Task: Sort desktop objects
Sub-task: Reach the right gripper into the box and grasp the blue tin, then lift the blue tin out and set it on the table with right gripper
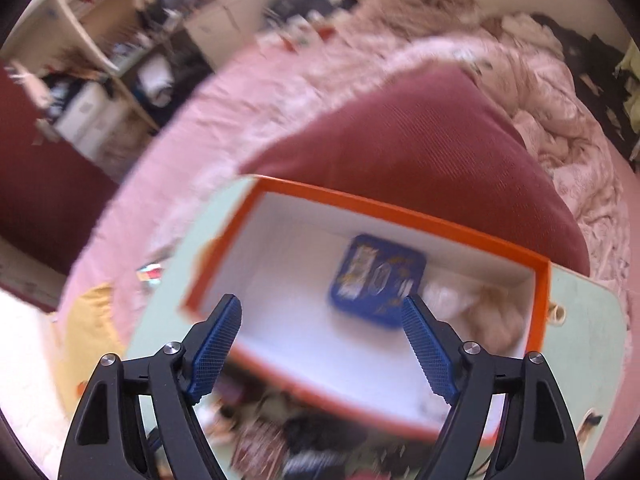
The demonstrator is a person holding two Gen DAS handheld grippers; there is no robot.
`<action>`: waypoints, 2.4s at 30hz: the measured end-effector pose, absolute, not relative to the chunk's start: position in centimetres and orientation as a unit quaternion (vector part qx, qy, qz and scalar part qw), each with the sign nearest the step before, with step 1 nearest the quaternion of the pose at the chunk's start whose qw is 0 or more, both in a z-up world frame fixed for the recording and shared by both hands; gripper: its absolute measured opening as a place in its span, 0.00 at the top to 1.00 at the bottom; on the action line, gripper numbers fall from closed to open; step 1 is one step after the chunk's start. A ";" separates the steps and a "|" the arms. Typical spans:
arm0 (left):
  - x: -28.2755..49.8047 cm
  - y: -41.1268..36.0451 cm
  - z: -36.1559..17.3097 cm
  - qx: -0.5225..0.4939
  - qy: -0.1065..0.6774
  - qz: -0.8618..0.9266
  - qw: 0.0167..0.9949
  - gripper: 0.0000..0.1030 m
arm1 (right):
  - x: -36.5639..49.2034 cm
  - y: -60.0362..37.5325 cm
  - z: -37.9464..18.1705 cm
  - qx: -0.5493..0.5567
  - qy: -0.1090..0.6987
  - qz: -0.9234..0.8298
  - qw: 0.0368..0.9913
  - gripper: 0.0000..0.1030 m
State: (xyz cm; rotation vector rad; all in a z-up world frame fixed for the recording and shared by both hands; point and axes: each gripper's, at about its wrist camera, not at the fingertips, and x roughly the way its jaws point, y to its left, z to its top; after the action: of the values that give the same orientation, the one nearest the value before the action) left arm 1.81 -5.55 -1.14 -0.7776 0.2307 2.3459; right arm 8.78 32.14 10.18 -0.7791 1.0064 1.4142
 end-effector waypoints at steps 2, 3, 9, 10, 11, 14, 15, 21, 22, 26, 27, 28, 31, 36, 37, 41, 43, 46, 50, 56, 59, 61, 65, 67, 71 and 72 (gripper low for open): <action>1.8 -5.6 -1.2 -0.295 0.087 0.895 0.324 0.01 | 8.9 33.5 9.0 -0.356 0.431 0.578 0.594 0.20; 1.9 -5.6 -1.2 -0.294 0.086 0.895 0.325 0.01 | 9.0 34.1 8.2 -0.366 0.433 0.564 0.600 0.20; 1.8 -5.8 -1.1 -0.291 0.083 0.895 0.328 0.01 | 8.8 36.1 5.1 -0.425 0.426 0.524 0.602 0.20; 1.9 -5.8 -1.1 -0.291 0.083 0.895 0.328 0.01 | 8.4 36.3 4.8 -0.437 0.419 0.524 0.599 0.20; 1.9 -5.8 -1.1 -0.291 0.082 0.895 0.328 0.01 | 7.8 36.4 4.4 -0.460 0.401 0.516 0.601 0.21; 1.9 -5.9 -1.1 -0.292 0.081 0.895 0.329 0.00 | 6.1 36.2 3.8 -0.516 0.343 0.503 0.603 0.26; 1.9 -5.9 -1.1 -0.291 0.080 0.895 0.329 0.00 | 5.9 36.0 3.9 -0.518 0.337 0.507 0.601 0.29; 1.9 -5.8 -1.0 -0.291 0.081 0.895 0.329 0.00 | 6.7 36.3 4.7 -0.508 0.372 0.529 0.569 0.31; 1.9 -5.8 -1.0 -0.291 0.081 0.895 0.329 0.00 | 6.9 36.6 4.9 -0.501 0.385 0.533 0.563 0.29; 1.8 -5.8 -1.0 -0.294 0.079 0.894 0.330 0.00 | 8.4 37.2 3.3 -0.503 0.438 0.517 0.537 0.22; 1.8 -5.8 -1.0 -0.293 0.078 0.894 0.331 0.00 | 9.2 37.4 3.1 -0.485 0.462 0.520 0.530 0.22; 1.9 -5.8 -1.0 -0.291 0.079 0.894 0.331 0.00 | 9.4 37.3 3.3 -0.482 0.456 0.523 0.535 0.32; 1.9 -5.7 -0.9 -0.291 0.079 0.894 0.331 0.00 | 9.7 36.8 3.7 -0.474 0.448 0.530 0.542 0.36; 1.9 -5.7 -0.9 -0.291 0.079 0.894 0.330 0.00 | 9.5 35.2 5.3 -0.446 0.419 0.569 0.550 0.36; 1.9 -5.7 -0.9 -0.291 0.079 0.894 0.330 0.00 | 9.4 34.6 6.4 -0.429 0.409 0.586 0.552 0.36; 1.9 -5.7 -0.9 -0.291 0.079 0.894 0.330 0.00 | 9.3 30.5 11.6 -0.371 0.373 0.634 0.567 0.36; 1.9 -5.7 -0.9 -0.291 0.079 0.894 0.330 0.00 | 8.8 28.1 13.3 -0.360 0.351 0.649 0.571 0.36; 1.9 -5.7 -0.9 -0.291 0.079 0.895 0.330 0.00 | 8.5 22.6 14.2 -0.370 0.331 0.667 0.555 0.36; 1.9 -5.7 -0.9 -0.291 0.079 0.895 0.329 0.00 | 9.8 16.8 12.0 -0.382 0.353 0.664 0.537 0.36; 1.9 -5.6 -1.0 -0.292 0.080 0.895 0.328 0.00 | 10.7 11.7 6.9 -0.409 0.389 0.647 0.514 0.36; 2.1 -5.7 -0.9 -0.292 0.080 0.895 0.328 0.00 | 10.6 11.7 5.4 -0.409 0.393 0.642 0.516 0.36; 2.0 -5.7 -0.9 -0.292 0.080 0.895 0.328 0.00 | 10.2 12.1 4.8 -0.410 0.387 0.638 0.524 0.36; 2.1 -5.7 -0.9 -0.293 0.079 0.895 0.328 0.00 | 9.9 12.1 5.1 -0.372 0.379 0.660 0.532 0.32; 2.1 -5.7 -0.9 -0.293 0.079 0.895 0.327 0.00 | 10.1 11.2 5.6 -0.346 0.377 0.672 0.535 0.20; 2.1 -5.7 -0.9 -0.293 0.079 0.895 0.327 0.00 | 10.4 8.4 5.4 -0.345 0.341 0.675 0.556 0.18; 2.1 -5.7 -0.9 -0.293 0.079 0.895 0.327 0.00 | 10.6 8.0 5.3 -0.344 0.334 0.676 0.559 0.18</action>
State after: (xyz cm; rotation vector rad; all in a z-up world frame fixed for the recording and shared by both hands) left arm 2.10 -5.69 -0.87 -0.7674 0.2061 2.3447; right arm 10.60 7.97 5.28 -0.8117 0.7885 1.5952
